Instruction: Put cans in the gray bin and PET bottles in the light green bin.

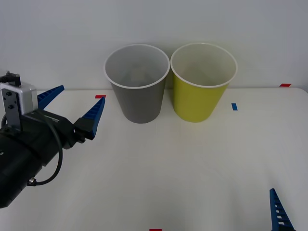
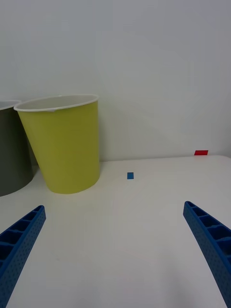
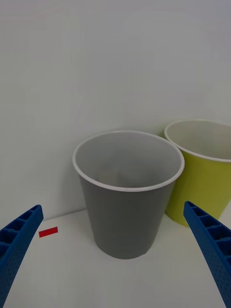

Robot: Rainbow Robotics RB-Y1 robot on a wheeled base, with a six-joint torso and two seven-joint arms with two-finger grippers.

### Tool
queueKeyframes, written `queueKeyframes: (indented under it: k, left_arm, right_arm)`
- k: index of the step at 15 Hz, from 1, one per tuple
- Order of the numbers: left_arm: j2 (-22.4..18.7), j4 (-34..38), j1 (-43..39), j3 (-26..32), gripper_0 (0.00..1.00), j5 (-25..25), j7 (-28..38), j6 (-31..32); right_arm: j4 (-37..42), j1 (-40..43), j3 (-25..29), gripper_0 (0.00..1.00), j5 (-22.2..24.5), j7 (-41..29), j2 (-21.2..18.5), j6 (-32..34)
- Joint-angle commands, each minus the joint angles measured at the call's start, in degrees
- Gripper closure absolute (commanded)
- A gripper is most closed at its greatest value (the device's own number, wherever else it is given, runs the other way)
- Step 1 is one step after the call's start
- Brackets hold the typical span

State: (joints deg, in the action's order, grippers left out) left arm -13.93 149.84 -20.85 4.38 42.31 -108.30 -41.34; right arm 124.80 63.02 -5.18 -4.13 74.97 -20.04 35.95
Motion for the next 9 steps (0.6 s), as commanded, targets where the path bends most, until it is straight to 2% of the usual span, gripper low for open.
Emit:
queueKeyframes:
  k: [1,4,6,9]
  left_arm:
    - [-0.2,0.2,-5.4,0.9,0.00,1.5,-1.4,3.1]
    - [-2.1,0.2,-6.4,2.1,0.00,1.0,-1.5,5.0]
    - [-4.6,-2.2,-9.6,-2.2,0.00,-0.7,-1.6,16.7]
    - [-5.3,-5.3,-15.8,-7.4,0.00,-9.3,-1.3,30.2]
  right_arm:
    - [0.0,0.0,0.0,0.00,0.0,0.0,0.0,0.0]
    - [0.0,0.0,0.0,0.00,0.0,0.0,0.0,0.0]
    - [0.0,0.0,0.0,0.00,0.0,0.0,0.0,0.0]
    - [0.0,0.0,0.0,0.00,0.0,0.0,0.0,0.0]
